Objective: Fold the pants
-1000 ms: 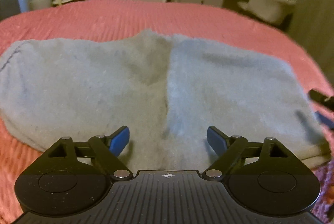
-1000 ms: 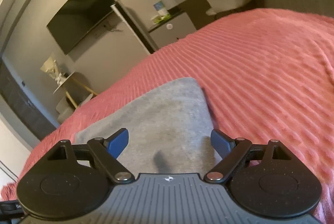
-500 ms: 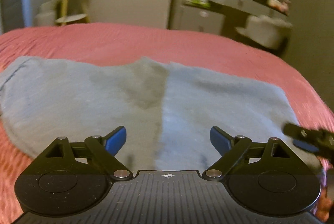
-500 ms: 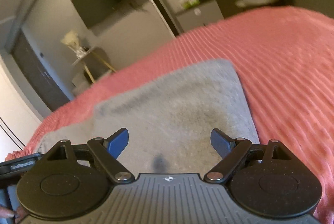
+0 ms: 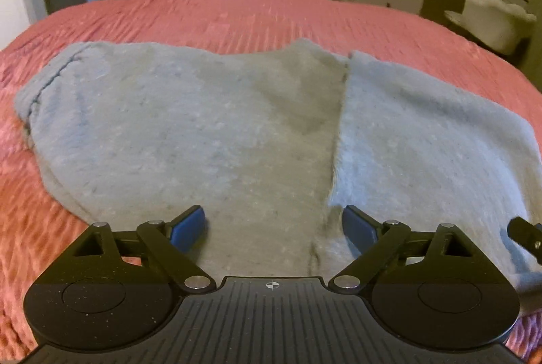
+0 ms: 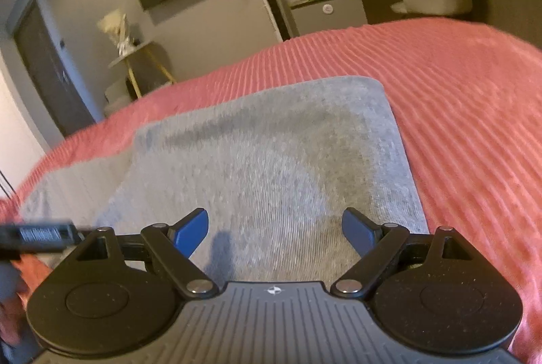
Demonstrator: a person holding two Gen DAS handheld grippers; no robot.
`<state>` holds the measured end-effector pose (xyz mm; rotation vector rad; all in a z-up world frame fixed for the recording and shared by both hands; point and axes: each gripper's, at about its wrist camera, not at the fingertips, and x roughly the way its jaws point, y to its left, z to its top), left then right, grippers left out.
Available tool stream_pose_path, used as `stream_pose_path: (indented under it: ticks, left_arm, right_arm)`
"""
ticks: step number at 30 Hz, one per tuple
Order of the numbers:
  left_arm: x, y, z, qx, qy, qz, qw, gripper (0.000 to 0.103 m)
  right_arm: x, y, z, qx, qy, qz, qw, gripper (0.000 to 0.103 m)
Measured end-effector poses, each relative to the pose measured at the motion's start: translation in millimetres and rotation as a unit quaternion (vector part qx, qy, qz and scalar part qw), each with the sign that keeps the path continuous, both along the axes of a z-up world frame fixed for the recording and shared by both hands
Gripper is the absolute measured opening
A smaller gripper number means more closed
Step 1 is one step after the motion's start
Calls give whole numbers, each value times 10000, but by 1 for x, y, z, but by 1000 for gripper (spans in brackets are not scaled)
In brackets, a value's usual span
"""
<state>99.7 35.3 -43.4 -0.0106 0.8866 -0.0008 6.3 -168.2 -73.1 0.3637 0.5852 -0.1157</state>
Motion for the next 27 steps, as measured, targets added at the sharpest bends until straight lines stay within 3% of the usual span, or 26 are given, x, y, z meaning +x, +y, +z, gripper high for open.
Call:
stream_pose_path:
  ticks: [3,8,11,15,17,19,21,24,26,27]
  left_arm:
    - [1,2,6,250,-81,110,9996,93]
    - [13,19,7,124,86,403,9991,91]
    - [16,44,11,-190,185,626,9977,90]
    - [11,91,27,-551,-116,933,9940,92]
    - [10,127,28,-914,-227,1232,9879,93]
    - [7,171,24,-1396,-307,1562,9773,93]
    - [1,214,15,-1877,-309,1992,9613,93]
    - [-5,269,-8,-2938,-263,2446,9237,93]
    - [-7,291,-22,-3593,-268,2500,8987,92]
    - [-6,299,-26,-3837,-325,2430,8903,92]
  right_arm:
    - [0,1,0,-55,8,-3,10000,87]
    - [-6,-10,-2,389,-198,-152,9989,87]
    - [-8,-11,-4,397,-262,-124,9988,87]
    - [-7,-6,-4,147,-261,2,9996,87]
    - [-6,-5,-4,122,-267,9,9996,87]
    - [-6,-5,-4,96,-278,24,9996,87]
    - [-6,-5,-5,59,-281,32,9996,87]
    - [-5,-3,-5,-17,-253,33,9997,87]
    - [-4,-3,-5,-64,-241,38,9997,87]
    - [-4,-3,-5,-78,-237,34,9997,87]
